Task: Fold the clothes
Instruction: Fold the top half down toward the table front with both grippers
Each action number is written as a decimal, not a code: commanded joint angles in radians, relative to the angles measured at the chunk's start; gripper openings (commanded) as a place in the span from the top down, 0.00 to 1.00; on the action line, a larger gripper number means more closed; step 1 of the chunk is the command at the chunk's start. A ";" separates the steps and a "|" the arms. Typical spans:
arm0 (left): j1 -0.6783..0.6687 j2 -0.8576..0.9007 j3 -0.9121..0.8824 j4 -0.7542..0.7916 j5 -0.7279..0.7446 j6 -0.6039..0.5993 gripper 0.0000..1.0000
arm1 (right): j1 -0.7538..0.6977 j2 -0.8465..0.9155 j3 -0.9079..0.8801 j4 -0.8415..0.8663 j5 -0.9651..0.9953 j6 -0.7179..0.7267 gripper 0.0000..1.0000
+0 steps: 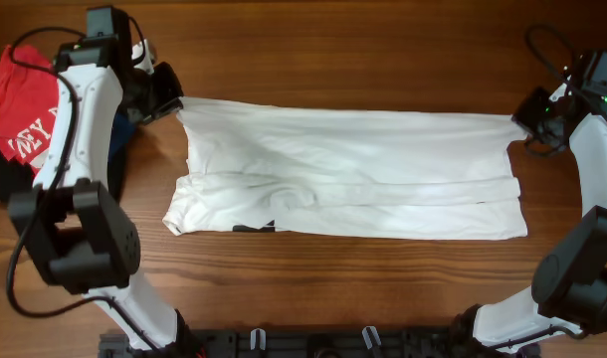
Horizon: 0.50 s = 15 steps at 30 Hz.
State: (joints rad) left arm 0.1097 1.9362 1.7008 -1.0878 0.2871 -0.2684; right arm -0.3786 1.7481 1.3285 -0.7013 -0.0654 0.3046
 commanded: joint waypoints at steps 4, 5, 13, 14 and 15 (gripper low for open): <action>0.011 -0.025 -0.005 -0.214 -0.007 0.002 0.96 | -0.014 -0.026 -0.005 -0.148 0.037 -0.016 0.96; 0.011 -0.025 -0.005 -0.243 -0.006 0.003 0.96 | -0.018 -0.026 -0.005 -0.169 0.037 -0.016 0.96; 0.011 -0.025 -0.009 -0.420 -0.008 0.087 0.96 | -0.092 -0.026 -0.005 -0.294 0.066 -0.011 0.96; 0.011 -0.025 -0.014 -0.426 -0.007 0.097 0.96 | -0.103 -0.026 -0.005 -0.306 0.065 -0.014 0.96; 0.011 -0.025 -0.023 -0.429 -0.007 0.098 0.96 | -0.107 -0.026 -0.005 -0.315 0.066 -0.014 0.96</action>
State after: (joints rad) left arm 0.1123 1.9247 1.6989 -1.4998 0.2859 -0.2237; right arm -0.4561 1.7481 1.3285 -0.9958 -0.0322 0.3016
